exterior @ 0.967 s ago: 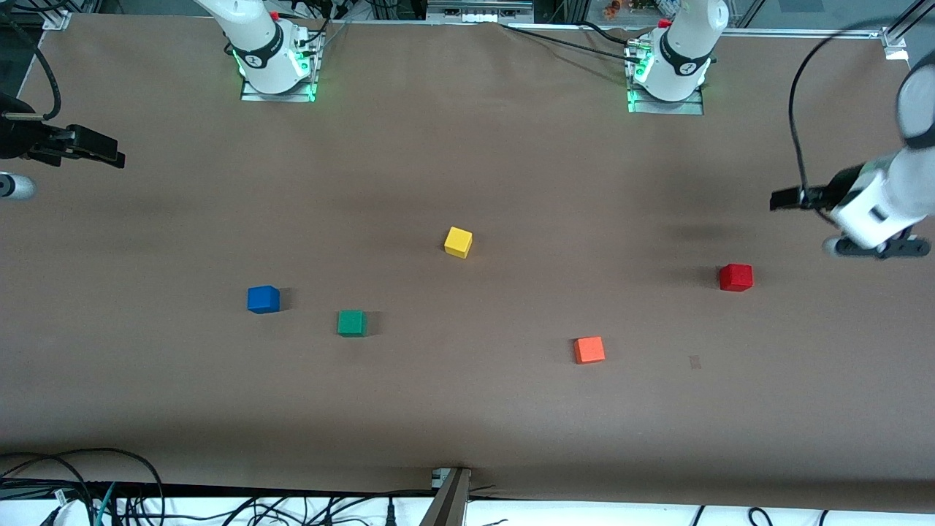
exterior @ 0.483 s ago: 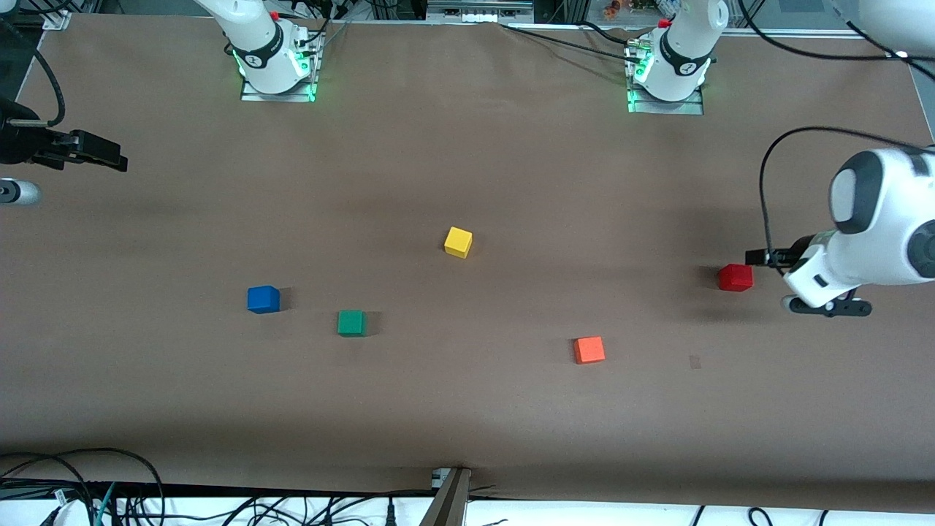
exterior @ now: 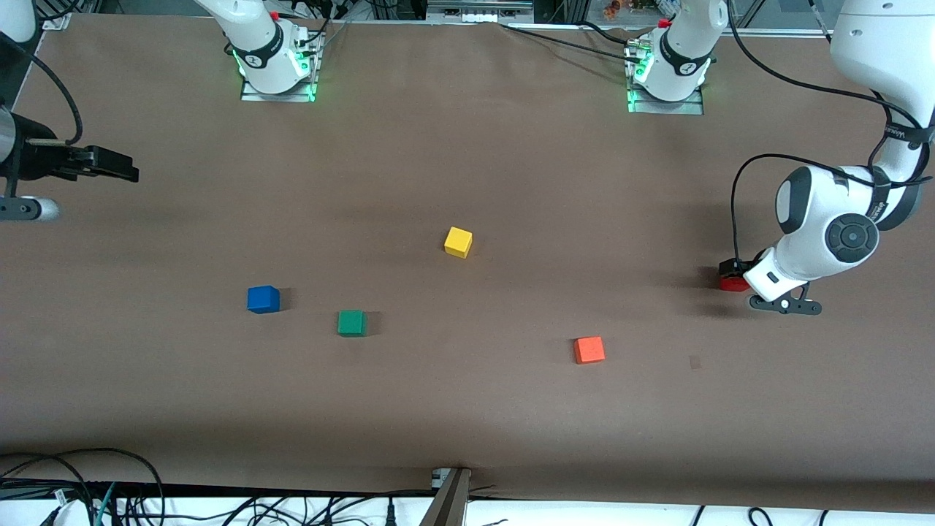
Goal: Pass red block to right arm, stack on blue
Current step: 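Lower the left gripper onto the red cube and grasp it, then carry the red cube toward the right gripper while the right gripper approaches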
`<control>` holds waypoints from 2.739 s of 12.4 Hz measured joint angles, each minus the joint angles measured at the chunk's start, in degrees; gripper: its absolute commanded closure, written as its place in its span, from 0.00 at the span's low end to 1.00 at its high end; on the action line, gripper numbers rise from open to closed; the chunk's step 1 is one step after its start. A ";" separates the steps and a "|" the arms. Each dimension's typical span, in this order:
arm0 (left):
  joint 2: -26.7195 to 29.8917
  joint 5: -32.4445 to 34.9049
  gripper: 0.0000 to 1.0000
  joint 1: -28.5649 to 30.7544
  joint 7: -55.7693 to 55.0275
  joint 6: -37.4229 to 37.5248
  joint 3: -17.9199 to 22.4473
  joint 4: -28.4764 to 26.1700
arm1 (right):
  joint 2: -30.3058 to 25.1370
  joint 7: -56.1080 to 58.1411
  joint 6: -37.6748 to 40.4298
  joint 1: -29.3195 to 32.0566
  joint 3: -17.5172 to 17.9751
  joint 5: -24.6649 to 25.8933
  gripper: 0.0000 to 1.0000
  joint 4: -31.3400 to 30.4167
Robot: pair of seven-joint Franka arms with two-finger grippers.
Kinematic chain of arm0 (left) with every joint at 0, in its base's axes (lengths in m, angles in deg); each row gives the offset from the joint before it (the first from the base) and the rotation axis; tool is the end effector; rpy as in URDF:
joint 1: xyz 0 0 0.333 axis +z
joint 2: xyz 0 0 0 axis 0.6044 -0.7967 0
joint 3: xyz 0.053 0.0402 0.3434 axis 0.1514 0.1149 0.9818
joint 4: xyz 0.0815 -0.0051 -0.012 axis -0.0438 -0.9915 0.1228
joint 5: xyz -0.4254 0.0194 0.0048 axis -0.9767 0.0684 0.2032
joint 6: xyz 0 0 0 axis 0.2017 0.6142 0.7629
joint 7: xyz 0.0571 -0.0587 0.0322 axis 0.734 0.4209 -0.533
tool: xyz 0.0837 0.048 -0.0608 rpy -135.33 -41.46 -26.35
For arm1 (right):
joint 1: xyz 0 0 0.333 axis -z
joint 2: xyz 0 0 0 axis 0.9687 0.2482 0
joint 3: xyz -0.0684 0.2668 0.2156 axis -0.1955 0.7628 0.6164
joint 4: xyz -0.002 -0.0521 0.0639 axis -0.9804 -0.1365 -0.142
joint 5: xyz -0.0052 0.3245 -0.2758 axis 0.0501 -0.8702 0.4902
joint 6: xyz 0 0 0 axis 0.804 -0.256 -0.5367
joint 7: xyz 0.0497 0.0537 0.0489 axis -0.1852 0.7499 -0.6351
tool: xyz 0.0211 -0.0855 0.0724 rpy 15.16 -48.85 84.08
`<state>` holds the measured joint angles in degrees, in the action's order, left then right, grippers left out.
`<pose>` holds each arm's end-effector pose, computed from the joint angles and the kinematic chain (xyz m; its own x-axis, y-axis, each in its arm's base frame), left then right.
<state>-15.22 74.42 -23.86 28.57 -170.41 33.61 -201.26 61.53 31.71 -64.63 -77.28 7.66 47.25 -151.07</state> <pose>0.6239 0.0811 0.2158 0.9828 -0.1165 -0.1433 -0.1340 -0.9838 -0.1192 0.6170 -0.0088 0.5965 0.9681 -0.0091 -0.2505 -0.0086 -1.0000 0.0031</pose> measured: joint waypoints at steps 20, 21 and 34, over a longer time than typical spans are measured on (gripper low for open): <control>-2.67 -12.23 0.92 1.51 37.88 0.64 -5.88 4.87 | 4.68 0.00 -0.14 -0.06 0.30 -15.91 0.00 0.05; -2.68 -18.28 0.92 1.42 44.79 0.79 -6.79 5.00 | 6.05 0.00 -0.15 -0.07 0.34 -20.31 0.00 0.01; -6.43 -81.28 0.99 0.57 104.33 13.48 -22.14 13.37 | 26.79 7.57 -7.49 -5.26 0.56 -68.34 0.00 -0.01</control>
<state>-21.65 -6.86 -23.29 132.90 -156.93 11.47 -187.89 88.32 39.27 -72.11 -82.54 8.22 -21.09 -151.08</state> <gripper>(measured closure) 0.441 0.000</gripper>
